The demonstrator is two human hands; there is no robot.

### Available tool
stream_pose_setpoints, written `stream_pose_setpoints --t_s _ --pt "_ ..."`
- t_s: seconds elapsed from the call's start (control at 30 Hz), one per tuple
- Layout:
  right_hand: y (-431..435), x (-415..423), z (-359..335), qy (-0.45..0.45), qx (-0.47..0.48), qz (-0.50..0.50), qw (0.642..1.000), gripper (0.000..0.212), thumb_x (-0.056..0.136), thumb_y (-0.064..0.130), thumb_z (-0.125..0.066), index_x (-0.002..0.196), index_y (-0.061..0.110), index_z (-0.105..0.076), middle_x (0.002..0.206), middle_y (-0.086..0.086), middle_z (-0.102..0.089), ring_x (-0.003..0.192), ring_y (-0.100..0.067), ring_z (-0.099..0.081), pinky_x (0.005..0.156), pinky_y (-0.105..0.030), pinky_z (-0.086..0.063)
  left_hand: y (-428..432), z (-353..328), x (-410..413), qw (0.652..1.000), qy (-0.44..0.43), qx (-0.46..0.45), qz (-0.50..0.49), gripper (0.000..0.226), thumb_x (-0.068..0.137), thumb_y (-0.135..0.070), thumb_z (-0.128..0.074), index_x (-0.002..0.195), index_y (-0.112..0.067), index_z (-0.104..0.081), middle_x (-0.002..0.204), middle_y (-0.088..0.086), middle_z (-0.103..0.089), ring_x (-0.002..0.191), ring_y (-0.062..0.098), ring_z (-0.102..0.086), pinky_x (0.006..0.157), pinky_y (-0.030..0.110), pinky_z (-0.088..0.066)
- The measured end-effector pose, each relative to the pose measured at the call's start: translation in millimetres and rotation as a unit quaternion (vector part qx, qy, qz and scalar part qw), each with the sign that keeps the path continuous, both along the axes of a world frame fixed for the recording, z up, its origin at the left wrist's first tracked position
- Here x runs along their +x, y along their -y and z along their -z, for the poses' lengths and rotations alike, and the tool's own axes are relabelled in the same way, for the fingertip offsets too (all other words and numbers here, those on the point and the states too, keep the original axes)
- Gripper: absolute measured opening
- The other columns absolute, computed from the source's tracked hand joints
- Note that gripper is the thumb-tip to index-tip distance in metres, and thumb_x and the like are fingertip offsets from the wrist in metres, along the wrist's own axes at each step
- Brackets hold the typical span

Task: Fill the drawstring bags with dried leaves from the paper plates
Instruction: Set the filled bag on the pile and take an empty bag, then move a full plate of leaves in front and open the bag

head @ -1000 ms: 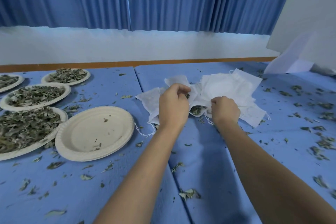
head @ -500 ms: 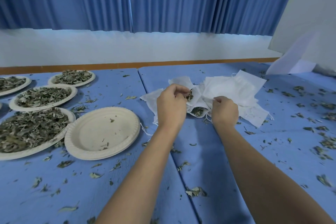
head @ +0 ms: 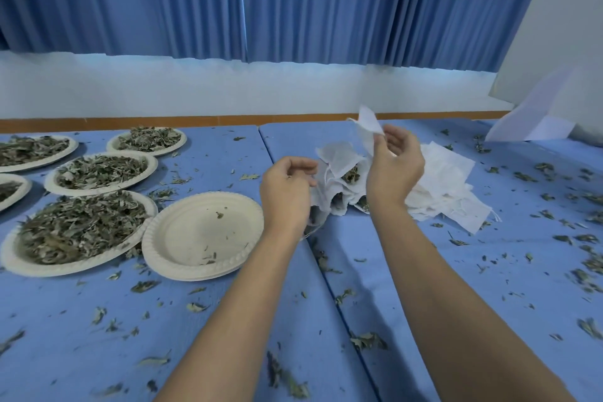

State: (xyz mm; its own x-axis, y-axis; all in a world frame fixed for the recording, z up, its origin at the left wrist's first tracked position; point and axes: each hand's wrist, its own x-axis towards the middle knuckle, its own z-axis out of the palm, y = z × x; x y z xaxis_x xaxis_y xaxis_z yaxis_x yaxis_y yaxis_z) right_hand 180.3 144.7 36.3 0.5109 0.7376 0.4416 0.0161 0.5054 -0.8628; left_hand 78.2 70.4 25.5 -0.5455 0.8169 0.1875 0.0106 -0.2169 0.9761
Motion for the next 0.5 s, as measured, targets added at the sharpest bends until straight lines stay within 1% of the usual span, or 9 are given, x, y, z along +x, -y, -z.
stream_pose_setpoints --t_s 0.07,0.1,0.13,0.2,0.27,0.33,0.37,0.43,0.5 --pt "14 -20 -12 0.009 0.032 -0.053 0.998 0.014 0.087 0.003 -0.062 0.093 0.014 -0.068 0.089 0.003 -0.067 0.076 0.004 -0.059 0.070 -0.009 -0.045 8 -6 -13 1.000 0.006 0.014 -0.012 0.028 0.093 -0.002 -0.043 0.090 -0.023 -0.062 0.093 -0.003 -0.067 0.068 0.011 -0.062 0.071 0.031 -0.051" --pt "22 -31 -17 0.025 0.041 -0.091 0.995 0.014 0.087 0.003 -0.062 0.091 0.015 -0.069 0.086 0.006 -0.068 0.074 0.005 -0.059 0.070 -0.009 -0.045 13 -8 -20 0.999 0.010 0.031 -0.014 0.024 0.095 -0.006 -0.046 0.100 -0.026 -0.059 0.096 -0.003 -0.065 0.069 0.012 -0.064 0.069 0.030 -0.052" --pt "30 -41 -20 0.052 0.043 -0.133 0.989 0.015 0.086 0.003 -0.063 0.089 0.016 -0.070 0.083 0.008 -0.068 0.073 0.005 -0.059 0.069 -0.009 -0.045 19 -11 -29 0.999 0.013 0.051 -0.012 0.025 0.096 -0.010 -0.048 0.111 -0.030 -0.055 0.097 -0.003 -0.063 0.072 0.014 -0.065 0.067 0.028 -0.054" --pt "46 -63 -20 0.122 0.026 -0.207 0.970 0.014 0.084 0.003 -0.064 0.088 0.015 -0.071 0.079 0.010 -0.067 0.072 0.003 -0.059 0.069 -0.010 -0.045 33 -13 -50 0.997 -0.003 0.083 -0.010 0.038 0.096 -0.017 -0.052 0.126 -0.039 -0.043 0.095 -0.005 -0.061 0.078 0.016 -0.068 0.068 0.027 -0.055" --pt "60 -84 -16 0.167 -0.002 -0.265 0.950 0.013 0.082 0.003 -0.066 0.084 0.014 -0.070 0.075 0.011 -0.065 0.067 0.004 -0.057 0.066 -0.010 -0.045 49 -12 -72 0.995 -0.045 0.083 -0.022 0.048 0.095 -0.022 -0.056 0.132 -0.045 -0.038 0.098 -0.008 -0.060 0.081 0.015 -0.069 0.069 0.027 -0.056" --pt "73 -101 -7 0.187 -0.037 -0.318 0.929 0.011 0.081 0.005 -0.070 0.079 0.016 -0.068 0.070 0.012 -0.063 0.063 0.004 -0.055 0.063 -0.011 -0.044 64 -6 -93 0.992 -0.100 0.057 -0.046 0.047 0.093 -0.024 -0.058 0.129 -0.049 -0.042 0.097 -0.008 -0.061 0.078 0.012 -0.067 0.068 0.028 -0.057" --pt "79 -109 -2 0.197 -0.053 -0.339 0.918 0.010 0.080 0.008 -0.073 0.078 0.016 -0.068 0.068 0.011 -0.062 0.062 0.002 -0.054 0.062 -0.013 -0.044 71 -1 -102 0.988 -0.134 0.037 -0.066 0.041 0.092 -0.023 -0.059 0.124 -0.046 -0.048 0.094 -0.007 -0.062 0.074 0.011 -0.066 0.069 0.030 -0.057" --pt "87 -122 9 0.218 -0.072 -0.360 0.904 0.008 0.079 0.013 -0.075 0.077 0.017 -0.068 0.066 0.010 -0.062 0.062 -0.002 -0.055 0.062 -0.016 -0.044 81 8 -115 0.973 -0.199 -0.002 -0.114 0.024 0.090 -0.020 -0.060 0.110 -0.034 -0.061 0.090 -0.003 -0.066 0.074 0.011 -0.064 0.075 0.031 -0.055" --pt "94 -130 18 0.232 -0.072 -0.365 0.899 0.006 0.082 0.016 -0.071 0.076 0.018 -0.070 0.068 0.009 -0.065 0.065 -0.003 -0.056 0.066 -0.019 -0.045 87 17 -123 0.953 -0.259 -0.024 -0.152 0.015 0.089 -0.024 -0.062 0.104 -0.022 -0.067 0.091 0.002 -0.069 0.077 0.011 -0.063 0.076 0.024 -0.049"
